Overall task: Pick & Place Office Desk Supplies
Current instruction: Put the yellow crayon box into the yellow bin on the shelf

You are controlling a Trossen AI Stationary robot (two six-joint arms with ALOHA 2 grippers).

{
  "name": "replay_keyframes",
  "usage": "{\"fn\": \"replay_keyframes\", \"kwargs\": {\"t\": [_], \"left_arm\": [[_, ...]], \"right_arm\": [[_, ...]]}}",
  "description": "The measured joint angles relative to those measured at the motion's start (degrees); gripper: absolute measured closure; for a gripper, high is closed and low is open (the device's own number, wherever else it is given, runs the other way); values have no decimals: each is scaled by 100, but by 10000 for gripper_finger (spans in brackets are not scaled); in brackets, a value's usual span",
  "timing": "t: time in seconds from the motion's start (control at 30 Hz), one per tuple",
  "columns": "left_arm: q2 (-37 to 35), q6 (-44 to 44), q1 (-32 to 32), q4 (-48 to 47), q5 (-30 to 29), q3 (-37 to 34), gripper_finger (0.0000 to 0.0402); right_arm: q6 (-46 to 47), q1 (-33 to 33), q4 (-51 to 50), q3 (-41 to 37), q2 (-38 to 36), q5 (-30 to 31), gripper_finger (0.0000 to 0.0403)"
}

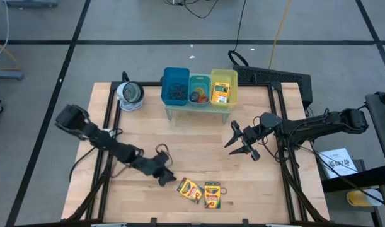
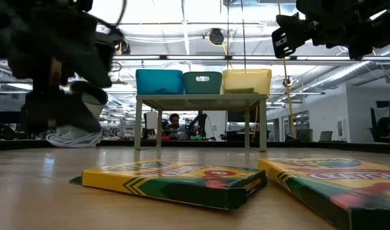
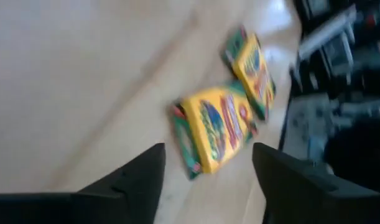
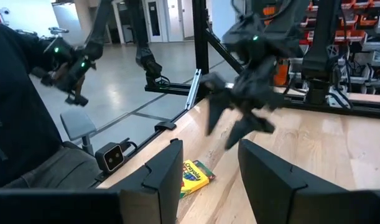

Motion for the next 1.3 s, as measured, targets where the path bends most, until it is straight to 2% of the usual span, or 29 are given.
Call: {"fn": "replay_keyframes", "kwargs": {"t": [0.17,0.4,0.7,1.3], "left_arm": [[914,203,172,19,810,434,122],[1454,323,475,-6,1153,828,130],[1682,923,595,-180,1355,1194,163],[1712,880,738,-50,1852,1198,216]], "right_arm": [[101,0,30,0,1,31,259],[121,0,68,0,4,50,259],[120,0,46,-2,2,48,259],[106,0,46,-2,2,48,259]]}}
